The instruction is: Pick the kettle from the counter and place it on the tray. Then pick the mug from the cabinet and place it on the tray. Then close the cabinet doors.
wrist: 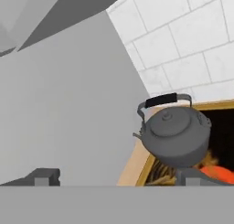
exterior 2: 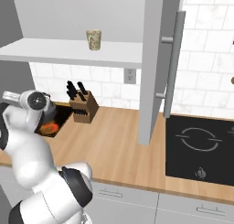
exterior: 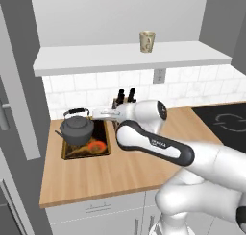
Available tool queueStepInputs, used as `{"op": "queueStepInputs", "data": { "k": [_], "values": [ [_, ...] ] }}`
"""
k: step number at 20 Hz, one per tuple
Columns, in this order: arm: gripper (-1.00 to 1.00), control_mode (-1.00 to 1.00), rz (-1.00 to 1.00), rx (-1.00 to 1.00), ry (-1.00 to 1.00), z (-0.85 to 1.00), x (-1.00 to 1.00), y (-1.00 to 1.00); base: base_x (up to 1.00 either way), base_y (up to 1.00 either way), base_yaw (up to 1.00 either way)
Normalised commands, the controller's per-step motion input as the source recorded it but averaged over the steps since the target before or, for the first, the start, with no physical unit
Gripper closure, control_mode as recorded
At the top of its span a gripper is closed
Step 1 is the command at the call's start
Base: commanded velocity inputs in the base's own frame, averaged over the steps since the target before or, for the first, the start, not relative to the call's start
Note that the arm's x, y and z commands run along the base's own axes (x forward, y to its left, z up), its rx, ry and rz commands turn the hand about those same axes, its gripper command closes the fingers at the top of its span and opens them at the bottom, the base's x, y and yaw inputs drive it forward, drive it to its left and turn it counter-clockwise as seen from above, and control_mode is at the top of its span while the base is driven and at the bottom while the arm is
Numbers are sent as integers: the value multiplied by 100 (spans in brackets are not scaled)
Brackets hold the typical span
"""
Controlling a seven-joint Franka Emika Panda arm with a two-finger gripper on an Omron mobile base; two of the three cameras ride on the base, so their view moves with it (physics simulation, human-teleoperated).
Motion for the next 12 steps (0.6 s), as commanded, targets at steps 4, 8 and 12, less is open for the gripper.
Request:
{"op": "queueStepInputs", "data": {
  "k": [4,8,12],
  "values": [
    [-100,-100,-10,-9,15,68,-35,-30,0,0,0],
    [-100,-100,-15,-12,21,68,-30,-30,0,0,0],
    [-100,-100,-16,-14,24,73,-22,-28,0,0,0]
  ]
}}
